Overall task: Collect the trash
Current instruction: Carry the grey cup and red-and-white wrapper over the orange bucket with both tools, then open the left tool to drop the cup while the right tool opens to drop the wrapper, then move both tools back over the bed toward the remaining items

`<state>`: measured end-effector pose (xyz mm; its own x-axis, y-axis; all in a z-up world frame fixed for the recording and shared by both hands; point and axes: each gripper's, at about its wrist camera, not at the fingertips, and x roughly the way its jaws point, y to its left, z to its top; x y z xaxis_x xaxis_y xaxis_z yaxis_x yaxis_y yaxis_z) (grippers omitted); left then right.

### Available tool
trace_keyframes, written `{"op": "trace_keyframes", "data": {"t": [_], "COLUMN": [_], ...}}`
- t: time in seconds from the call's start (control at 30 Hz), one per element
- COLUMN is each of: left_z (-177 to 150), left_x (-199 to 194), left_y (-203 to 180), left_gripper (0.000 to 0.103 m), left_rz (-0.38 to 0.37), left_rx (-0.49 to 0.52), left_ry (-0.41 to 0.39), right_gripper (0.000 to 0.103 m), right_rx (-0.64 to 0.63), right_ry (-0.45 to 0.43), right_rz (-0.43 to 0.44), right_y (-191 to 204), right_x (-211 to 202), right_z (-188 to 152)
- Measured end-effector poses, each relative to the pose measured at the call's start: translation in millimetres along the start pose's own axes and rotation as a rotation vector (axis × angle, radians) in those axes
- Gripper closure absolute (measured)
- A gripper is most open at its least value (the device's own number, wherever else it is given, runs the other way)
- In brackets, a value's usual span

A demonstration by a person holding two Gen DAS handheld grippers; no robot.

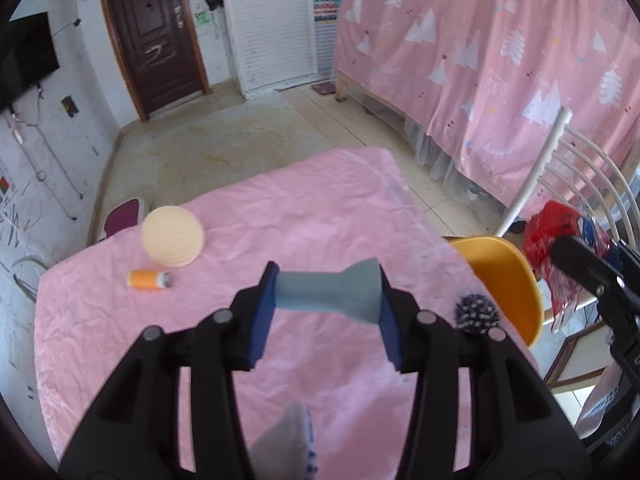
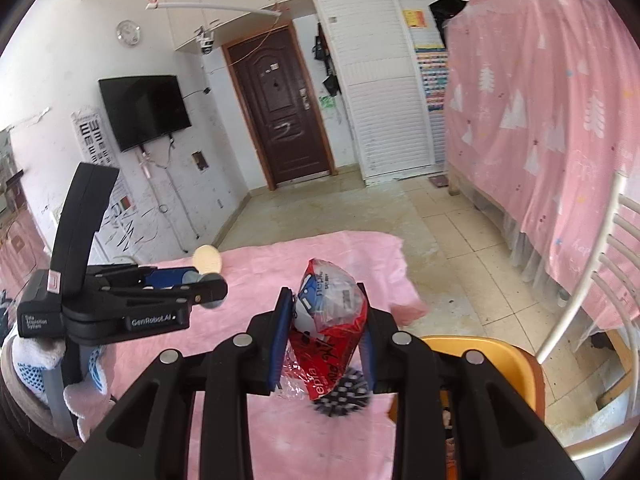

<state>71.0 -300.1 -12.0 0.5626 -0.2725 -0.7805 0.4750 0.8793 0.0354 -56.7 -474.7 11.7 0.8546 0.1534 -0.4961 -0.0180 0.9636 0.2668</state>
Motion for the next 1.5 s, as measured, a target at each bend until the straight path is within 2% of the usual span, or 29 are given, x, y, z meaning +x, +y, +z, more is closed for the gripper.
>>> {"op": "trace_keyframes", "data": {"t": [0.37, 0.63, 0.7, 0.73, 0.77, 0.87, 0.93, 1.0, 1.2, 1.5], "left_z": [10, 15, 16, 17, 17, 17, 17, 16, 16, 19], "left_x": [13, 31, 37, 40, 41, 45, 47, 49, 47, 34], "left_y": [-85, -132, -139, -143, -144, -148, -147, -145, -130, -78], "left_gripper": [0.059, 0.059, 0.052, 0.038, 0.032, 0.032, 0.032, 0.032, 0.032, 0.032], "left_rz": [-0.137, -0.214, -0.221, -0.226, -0.224, -0.221, -0.216, -0.214, -0.199, -0.161], "left_rx": [0.092, 0.14, 0.142, 0.142, 0.14, 0.14, 0.136, 0.13, 0.106, 0.035], "left_ry": [0.028, 0.062, 0.074, 0.078, 0.076, 0.077, 0.079, 0.085, 0.078, 0.048], "right_gripper": [0.083, 0.083, 0.083, 0.083, 0.083, 0.08, 0.076, 0.066, 0.056, 0.045], "right_rx": [0.097, 0.153, 0.166, 0.173, 0.181, 0.191, 0.192, 0.194, 0.191, 0.136], "right_ry": [-0.023, -0.015, -0.01, -0.007, -0.003, 0.008, 0.022, 0.031, 0.043, 0.048], "right_rz": [-0.082, -0.091, -0.095, -0.097, -0.098, -0.103, -0.11, -0.109, -0.113, -0.103], "right_y": [-73, -97, -103, -105, -108, -113, -114, -115, -113, -84], "right_x": [-27, -21, -20, -19, -18, -13, -8, -5, 4, 16], "right_z": [-15, -23, -26, -27, -29, -31, -32, -34, -36, -15]}}
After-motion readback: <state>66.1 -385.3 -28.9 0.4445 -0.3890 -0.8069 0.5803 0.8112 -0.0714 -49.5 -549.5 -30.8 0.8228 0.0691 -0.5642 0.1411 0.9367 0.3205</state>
